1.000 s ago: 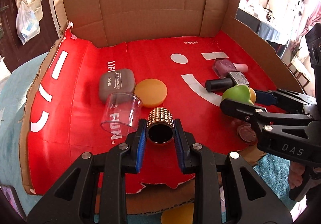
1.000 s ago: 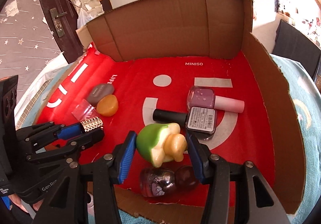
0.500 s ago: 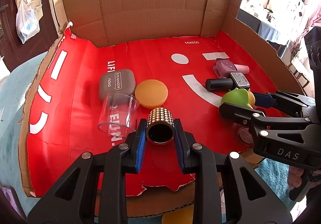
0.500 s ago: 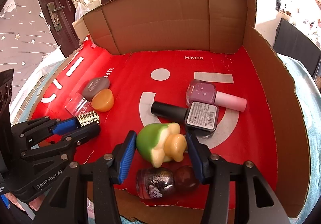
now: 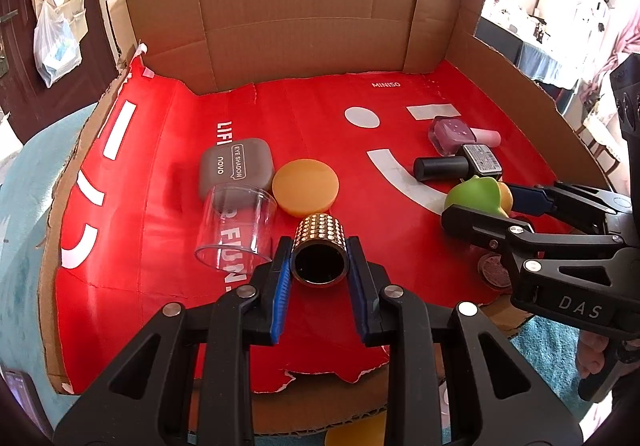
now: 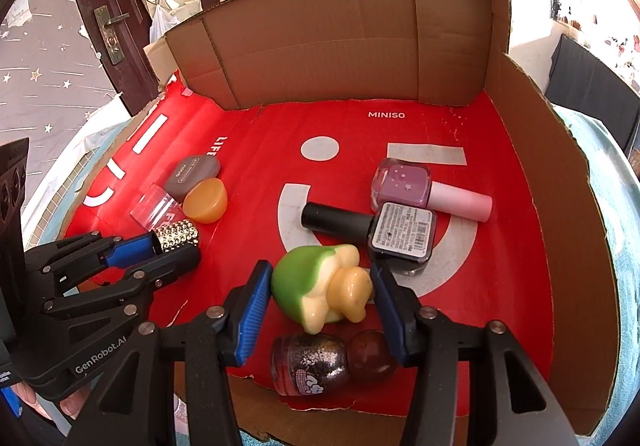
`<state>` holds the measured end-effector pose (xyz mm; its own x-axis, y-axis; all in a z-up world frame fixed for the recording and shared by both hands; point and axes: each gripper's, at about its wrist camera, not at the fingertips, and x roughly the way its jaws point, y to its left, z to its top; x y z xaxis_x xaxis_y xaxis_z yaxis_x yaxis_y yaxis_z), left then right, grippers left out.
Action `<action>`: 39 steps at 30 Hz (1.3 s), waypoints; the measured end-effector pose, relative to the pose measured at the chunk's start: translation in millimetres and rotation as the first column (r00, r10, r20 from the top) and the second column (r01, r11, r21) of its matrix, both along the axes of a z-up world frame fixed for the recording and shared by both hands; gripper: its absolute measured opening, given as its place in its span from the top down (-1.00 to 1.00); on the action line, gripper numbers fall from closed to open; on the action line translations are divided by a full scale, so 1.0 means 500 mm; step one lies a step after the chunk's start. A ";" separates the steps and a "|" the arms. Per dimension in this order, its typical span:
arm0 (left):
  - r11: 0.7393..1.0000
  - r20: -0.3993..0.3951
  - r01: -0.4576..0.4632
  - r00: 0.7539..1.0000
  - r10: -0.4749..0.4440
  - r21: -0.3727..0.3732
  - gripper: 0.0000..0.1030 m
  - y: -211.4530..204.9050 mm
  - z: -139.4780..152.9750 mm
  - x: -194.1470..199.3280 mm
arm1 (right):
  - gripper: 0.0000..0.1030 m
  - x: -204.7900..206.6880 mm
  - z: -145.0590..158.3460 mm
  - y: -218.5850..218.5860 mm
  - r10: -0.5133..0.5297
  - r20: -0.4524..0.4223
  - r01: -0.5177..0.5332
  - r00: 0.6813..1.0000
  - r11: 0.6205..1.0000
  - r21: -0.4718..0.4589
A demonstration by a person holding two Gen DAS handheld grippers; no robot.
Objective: Organize rigid objects
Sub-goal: 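Lower the green toy and gold cylinder into the box and open both tools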
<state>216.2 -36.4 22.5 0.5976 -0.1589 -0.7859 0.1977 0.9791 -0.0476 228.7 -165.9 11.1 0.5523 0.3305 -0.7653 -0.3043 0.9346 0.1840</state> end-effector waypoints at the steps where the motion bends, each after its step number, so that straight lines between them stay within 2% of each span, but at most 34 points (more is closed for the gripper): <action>1: 1.000 -0.001 0.000 1.000 0.000 -0.002 0.53 0.001 0.000 0.000 | -0.04 -0.001 0.000 -0.001 0.000 0.000 0.000 1.000 1.000 0.001; 10: 1.000 -0.008 -0.010 1.000 0.010 0.011 0.52 0.005 -0.006 0.003 | -0.05 -0.004 -0.001 -0.001 -0.004 0.006 0.004 1.000 1.000 0.004; 17: 0.999 0.019 -0.017 1.000 0.016 0.038 0.51 0.002 0.004 -0.009 | -0.07 -0.012 0.005 -0.009 -0.012 0.016 0.012 1.000 1.000 0.010; 21: 0.999 0.029 -0.015 0.999 0.014 0.038 0.51 -0.001 0.012 -0.020 | -0.21 -0.024 0.022 -0.012 -0.012 0.045 0.012 0.999 1.000 0.010; 32: 0.998 0.074 -0.030 0.997 0.026 0.049 0.46 0.000 0.039 -0.051 | -0.37 -0.066 0.057 -0.028 -0.016 0.092 0.012 0.996 0.999 0.044; 33: 0.998 0.076 -0.031 0.997 0.028 0.048 0.33 0.001 0.040 -0.053 | -0.39 -0.070 0.060 -0.029 -0.015 0.096 0.011 0.995 0.999 0.047; 34: 0.998 0.082 -0.033 0.996 0.029 0.046 -0.08 0.001 0.043 -0.057 | -0.40 -0.074 0.062 -0.030 -0.015 0.099 0.010 0.995 0.999 0.048; 36: 0.999 0.101 -0.034 0.994 0.029 0.040 -0.52 0.002 0.050 -0.066 | -0.46 -0.084 0.069 -0.032 -0.015 0.110 0.009 0.994 0.999 0.051; 39: 0.998 0.123 -0.035 0.992 0.029 0.046 -0.52 -0.001 0.061 -0.078 | -0.49 -0.097 0.077 -0.035 -0.015 0.123 0.008 0.992 0.998 0.055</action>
